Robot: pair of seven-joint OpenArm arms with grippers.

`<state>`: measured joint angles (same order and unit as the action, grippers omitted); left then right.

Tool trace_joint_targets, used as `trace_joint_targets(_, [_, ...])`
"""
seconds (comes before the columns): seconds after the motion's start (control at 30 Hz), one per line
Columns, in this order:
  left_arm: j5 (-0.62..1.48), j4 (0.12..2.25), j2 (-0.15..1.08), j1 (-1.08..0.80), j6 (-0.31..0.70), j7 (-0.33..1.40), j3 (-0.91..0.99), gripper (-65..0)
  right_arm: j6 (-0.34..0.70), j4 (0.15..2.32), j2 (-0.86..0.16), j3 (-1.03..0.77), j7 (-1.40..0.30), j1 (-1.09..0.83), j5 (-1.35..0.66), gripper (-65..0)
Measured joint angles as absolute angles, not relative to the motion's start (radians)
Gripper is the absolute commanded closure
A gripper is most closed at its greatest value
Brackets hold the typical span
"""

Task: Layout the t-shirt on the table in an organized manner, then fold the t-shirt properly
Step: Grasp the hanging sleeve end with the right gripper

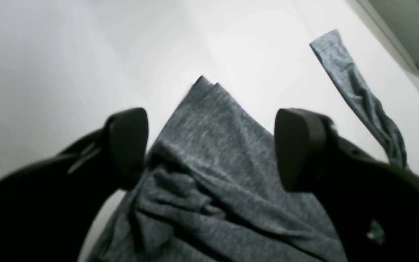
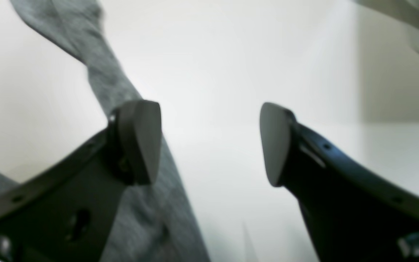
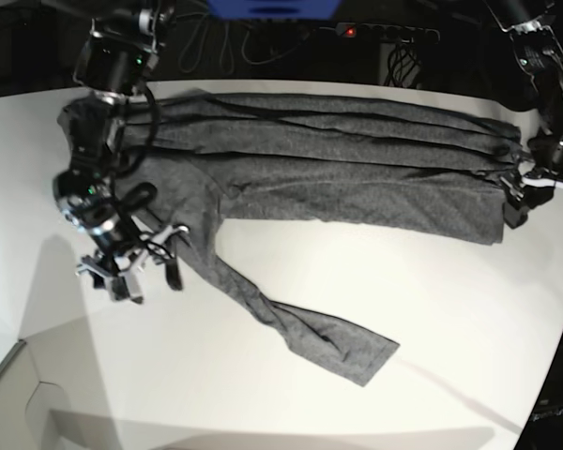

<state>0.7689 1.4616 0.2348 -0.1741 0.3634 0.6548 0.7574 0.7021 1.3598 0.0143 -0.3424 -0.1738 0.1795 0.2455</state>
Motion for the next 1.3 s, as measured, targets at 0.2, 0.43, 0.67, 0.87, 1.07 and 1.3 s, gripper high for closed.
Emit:
trace_joint_targets(0.2, [0.768,1.462,0.233,-0.184,0.363,0.655,0.757,-52.4,0.699,1.148,0.027,-0.332,-0.172,0.321,0.289,-43.0])
trace_joint_targets(0.43, [0.769,1.462,0.233,-0.185,0.363,0.655,0.757,-52.4,0.695,1.052,0.069,-0.331,-0.176,0.397,0.292,-42.8])
trace_joint_targets(0.67, [0.768,1.462,0.233,-0.185,0.363,0.655,0.757,-52.4,0.695,0.987,0.141,-0.331,-0.172,0.467,0.289,-42.5])
trace_joint_targets(0.87, [0.768,1.462,0.233,-0.185,0.363,0.741,0.758,-52.4,0.695,0.766,0.141,-0.331,-0.167,0.556,0.295,-42.4])
trace_joint_targets(1.07, [0.768,1.462,0.233,-0.185,0.363,0.744,0.759,-52.4,0.593,0.725,0.138,-0.292,-0.159,0.582,0.292,-42.4])
trace_joint_targets(1.3, [0.768,1.462,0.235,-0.185,0.363,0.745,0.76,-52.4,0.538,0.725,0.119,-0.164,-0.093,0.561,0.289,-42.4])
